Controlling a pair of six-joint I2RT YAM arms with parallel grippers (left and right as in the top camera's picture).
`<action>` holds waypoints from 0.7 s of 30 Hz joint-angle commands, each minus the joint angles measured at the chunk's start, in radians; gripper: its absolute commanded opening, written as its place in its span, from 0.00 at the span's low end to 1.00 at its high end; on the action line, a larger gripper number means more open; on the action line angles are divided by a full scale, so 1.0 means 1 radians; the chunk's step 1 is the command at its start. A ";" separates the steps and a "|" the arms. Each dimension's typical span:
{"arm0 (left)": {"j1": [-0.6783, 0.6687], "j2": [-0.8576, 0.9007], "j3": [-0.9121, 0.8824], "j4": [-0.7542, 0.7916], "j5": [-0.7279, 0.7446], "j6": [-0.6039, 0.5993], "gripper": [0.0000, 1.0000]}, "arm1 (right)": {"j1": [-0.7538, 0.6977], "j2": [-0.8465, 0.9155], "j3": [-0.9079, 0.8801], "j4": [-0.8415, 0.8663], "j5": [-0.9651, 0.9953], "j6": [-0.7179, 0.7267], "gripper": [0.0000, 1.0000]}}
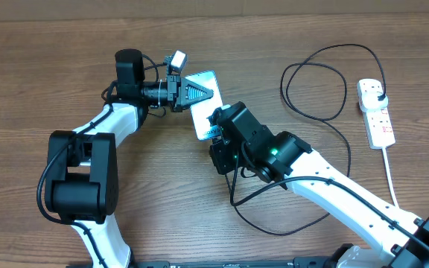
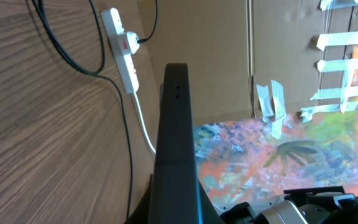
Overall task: Plug charger to phone and switch on socket
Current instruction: 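Lower the phone flat onto the table with both grippers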
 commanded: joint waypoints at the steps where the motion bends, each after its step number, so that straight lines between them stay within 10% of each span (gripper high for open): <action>1: -0.074 -0.006 -0.050 -0.003 0.084 0.060 0.04 | -0.016 -0.021 0.073 0.109 0.062 -0.019 0.24; 21: -0.138 -0.005 -0.050 -0.012 -0.124 0.157 0.06 | -0.016 -0.215 0.076 -0.013 0.150 -0.019 0.75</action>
